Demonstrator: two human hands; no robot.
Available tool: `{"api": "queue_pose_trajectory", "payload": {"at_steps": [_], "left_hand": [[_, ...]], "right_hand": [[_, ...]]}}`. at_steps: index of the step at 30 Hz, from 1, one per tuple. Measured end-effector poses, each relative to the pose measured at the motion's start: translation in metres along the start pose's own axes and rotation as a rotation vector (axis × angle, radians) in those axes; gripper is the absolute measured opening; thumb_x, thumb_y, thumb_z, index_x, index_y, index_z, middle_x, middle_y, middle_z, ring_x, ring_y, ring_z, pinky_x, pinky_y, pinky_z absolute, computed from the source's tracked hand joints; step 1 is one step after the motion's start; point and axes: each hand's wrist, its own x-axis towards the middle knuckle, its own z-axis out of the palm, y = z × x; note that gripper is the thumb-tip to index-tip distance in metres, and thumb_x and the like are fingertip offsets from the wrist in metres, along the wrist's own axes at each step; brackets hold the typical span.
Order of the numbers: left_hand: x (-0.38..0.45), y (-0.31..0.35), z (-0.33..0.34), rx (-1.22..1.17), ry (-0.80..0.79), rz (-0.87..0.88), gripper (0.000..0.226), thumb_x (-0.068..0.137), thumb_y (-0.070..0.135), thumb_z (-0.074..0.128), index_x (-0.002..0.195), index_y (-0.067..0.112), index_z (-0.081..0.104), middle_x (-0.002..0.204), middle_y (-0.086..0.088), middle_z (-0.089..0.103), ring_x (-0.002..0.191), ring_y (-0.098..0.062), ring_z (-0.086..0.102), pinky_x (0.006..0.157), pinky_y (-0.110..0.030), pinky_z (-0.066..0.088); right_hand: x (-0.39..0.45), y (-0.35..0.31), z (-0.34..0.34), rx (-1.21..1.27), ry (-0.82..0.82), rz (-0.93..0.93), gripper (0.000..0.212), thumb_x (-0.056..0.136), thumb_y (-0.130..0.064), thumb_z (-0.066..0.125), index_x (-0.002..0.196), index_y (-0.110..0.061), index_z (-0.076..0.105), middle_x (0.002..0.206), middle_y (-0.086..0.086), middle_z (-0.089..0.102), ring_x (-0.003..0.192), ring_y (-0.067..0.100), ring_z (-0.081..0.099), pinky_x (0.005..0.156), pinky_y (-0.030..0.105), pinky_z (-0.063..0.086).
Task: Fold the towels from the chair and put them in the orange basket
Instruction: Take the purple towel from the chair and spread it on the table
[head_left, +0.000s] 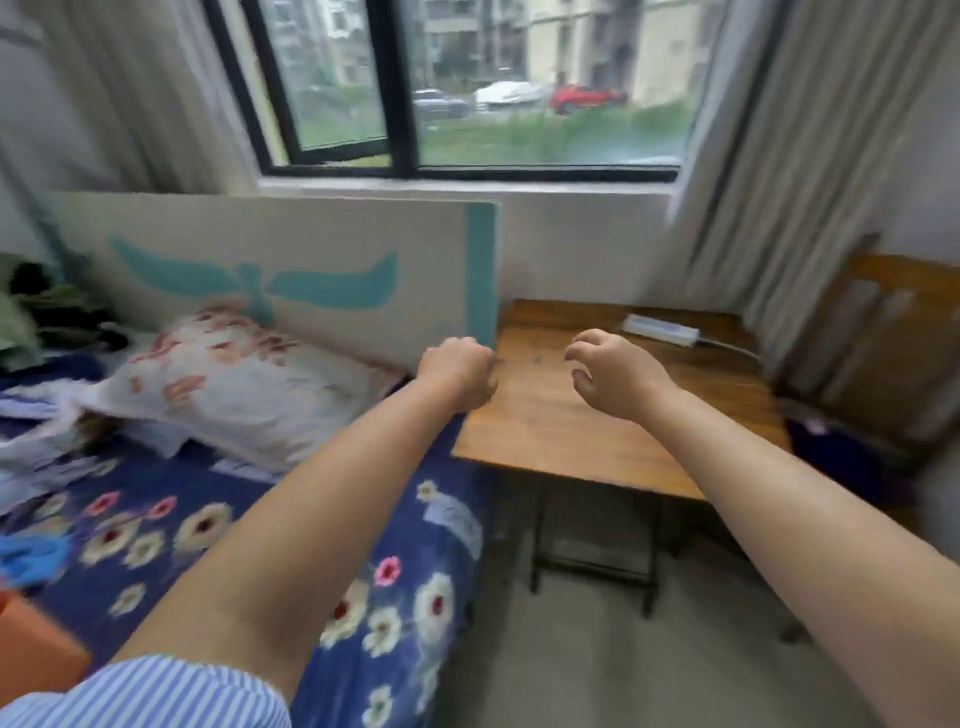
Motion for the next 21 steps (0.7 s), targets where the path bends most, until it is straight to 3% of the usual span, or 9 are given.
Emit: {"api": "queue_pose_trajectory", "payload": {"at_steps": [4,10,12,16,21], "left_hand": [[0.051,0.127,0.007,-0.028,-0.024,0.15,0.033,0.095,0.03,0.041,0.118,0.014,0.059,0.126,-0.011,0.053,0.118,-0.03,0.05,0.094,-0.037,0.043],[0.113,0.3,0.039,-0.052,-0.088,0.282,0.032,0.095,0.025,0.041,0.115,0.011,0.061,0.121,-0.009,0.056,0.112,-0.028,0.052,0.08,-0.034,0.046],[0.129,0.341,0.052,-0.029,-0.126,0.333,0.032,0.095,0.025,0.042,0.116,0.011,0.061,0.12,-0.009,0.057,0.11,-0.028,0.053,0.076,-0.035,0.046],[0.173,0.401,0.079,0.044,-0.188,0.419,0.033,0.095,0.026,0.042,0.12,0.012,0.058,0.123,-0.01,0.055,0.115,-0.029,0.05,0.083,-0.037,0.047],[0.255,0.446,0.125,0.044,-0.258,0.459,0.032,0.095,0.025,0.042,0.12,0.012,0.058,0.123,-0.01,0.055,0.115,-0.03,0.05,0.084,-0.038,0.047]], "right_hand": [[-0.042,0.122,-0.025,-0.035,0.005,0.131,0.035,0.094,-0.013,0.042,0.127,-0.007,0.051,0.135,0.009,0.048,0.125,0.022,0.046,0.103,0.026,0.033],[-0.107,0.295,-0.034,0.077,-0.01,0.341,0.033,0.094,-0.011,0.044,0.124,-0.005,0.055,0.134,0.009,0.051,0.122,0.024,0.049,0.099,0.031,0.04],[-0.124,0.34,-0.027,0.112,-0.053,0.41,0.034,0.094,-0.013,0.043,0.126,-0.006,0.054,0.135,0.008,0.05,0.123,0.024,0.048,0.099,0.03,0.04],[-0.141,0.427,-0.004,0.204,-0.084,0.568,0.033,0.093,-0.012,0.044,0.124,-0.005,0.055,0.135,0.01,0.051,0.124,0.025,0.047,0.101,0.031,0.038],[-0.137,0.519,0.041,0.241,-0.13,0.722,0.031,0.092,-0.009,0.047,0.12,-0.003,0.058,0.129,0.014,0.056,0.12,0.027,0.05,0.099,0.03,0.038]]}}
